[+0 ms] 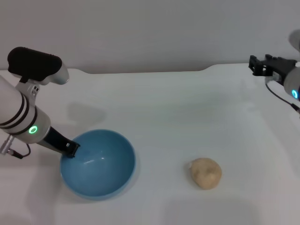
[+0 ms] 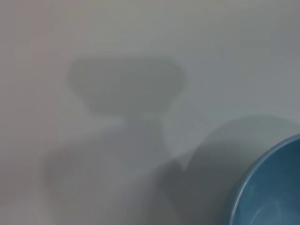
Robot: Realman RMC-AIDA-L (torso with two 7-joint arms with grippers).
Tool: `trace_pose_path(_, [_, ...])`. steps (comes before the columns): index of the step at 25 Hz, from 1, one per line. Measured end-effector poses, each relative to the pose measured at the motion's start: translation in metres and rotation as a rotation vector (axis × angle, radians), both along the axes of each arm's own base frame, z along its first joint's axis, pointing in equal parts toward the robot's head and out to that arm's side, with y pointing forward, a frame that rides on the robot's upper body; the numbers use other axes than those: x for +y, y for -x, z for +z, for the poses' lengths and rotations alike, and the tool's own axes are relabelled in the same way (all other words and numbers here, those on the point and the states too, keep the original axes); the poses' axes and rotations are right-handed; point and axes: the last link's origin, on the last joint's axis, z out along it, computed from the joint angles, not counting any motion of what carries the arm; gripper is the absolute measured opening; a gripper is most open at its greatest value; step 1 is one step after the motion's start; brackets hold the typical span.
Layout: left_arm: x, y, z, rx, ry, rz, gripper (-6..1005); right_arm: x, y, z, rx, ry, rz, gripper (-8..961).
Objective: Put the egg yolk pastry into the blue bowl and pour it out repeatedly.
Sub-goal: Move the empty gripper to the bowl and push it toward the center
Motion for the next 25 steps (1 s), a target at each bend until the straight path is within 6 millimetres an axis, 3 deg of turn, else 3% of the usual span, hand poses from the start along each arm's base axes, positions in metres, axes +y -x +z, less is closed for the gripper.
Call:
trace_pose_path(6, [0.003, -0.007, -0.001, -0.014, -0.007, -0.002, 26, -0.001, 0.038, 0.0, -0.047, 0.183, -0.002, 358])
trace_pose_path(12, [0.007, -0.015, -0.001, -0.016, -0.01, -0.019, 26, -0.011, 0.053, 0.001, 0.011, 0.517, 0.036, 359])
trace_pose_path(17, [0.009, -0.017, -0.001, -0.017, -0.011, -0.026, 25, -0.033, 0.054, -0.007, 0.02, 0.749, -0.013, 359])
trace_pose_path(25, [0.012, -0.023, -0.001, -0.02, -0.012, -0.037, 26, -0.047, 0.051, -0.015, 0.017, 0.84, -0.032, 359])
